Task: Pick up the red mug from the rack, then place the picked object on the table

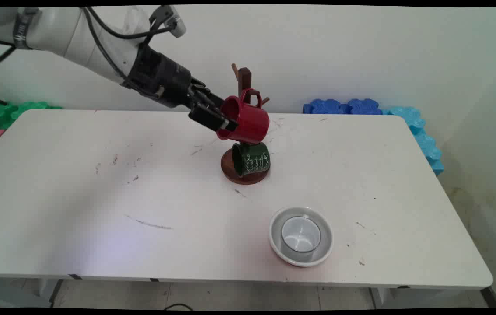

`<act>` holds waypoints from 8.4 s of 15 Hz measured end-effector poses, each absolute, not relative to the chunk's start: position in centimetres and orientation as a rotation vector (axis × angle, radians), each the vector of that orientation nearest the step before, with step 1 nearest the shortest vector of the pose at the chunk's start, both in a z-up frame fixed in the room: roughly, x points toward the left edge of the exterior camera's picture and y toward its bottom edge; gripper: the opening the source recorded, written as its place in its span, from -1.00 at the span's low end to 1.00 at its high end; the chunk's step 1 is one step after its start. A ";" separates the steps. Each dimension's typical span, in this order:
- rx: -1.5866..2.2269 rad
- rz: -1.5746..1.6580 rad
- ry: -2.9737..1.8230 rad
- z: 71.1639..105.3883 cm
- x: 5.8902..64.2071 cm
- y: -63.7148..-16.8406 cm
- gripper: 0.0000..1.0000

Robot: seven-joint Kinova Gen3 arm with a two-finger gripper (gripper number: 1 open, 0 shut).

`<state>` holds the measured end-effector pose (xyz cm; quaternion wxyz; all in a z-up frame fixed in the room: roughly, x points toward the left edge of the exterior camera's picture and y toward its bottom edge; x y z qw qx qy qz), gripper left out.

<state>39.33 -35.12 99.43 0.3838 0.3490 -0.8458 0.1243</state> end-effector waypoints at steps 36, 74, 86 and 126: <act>1.078 0.215 -1.931 95.5 36.6 -33.7 1.00; 1.130 0.266 -1.900 94.8 36.9 -34.0 -1.00; 1.110 0.243 -1.899 95.6 36.3 -34.2 -1.00; 1.003 0.226 -2.095 98.7 39.3 -30.7 -1.00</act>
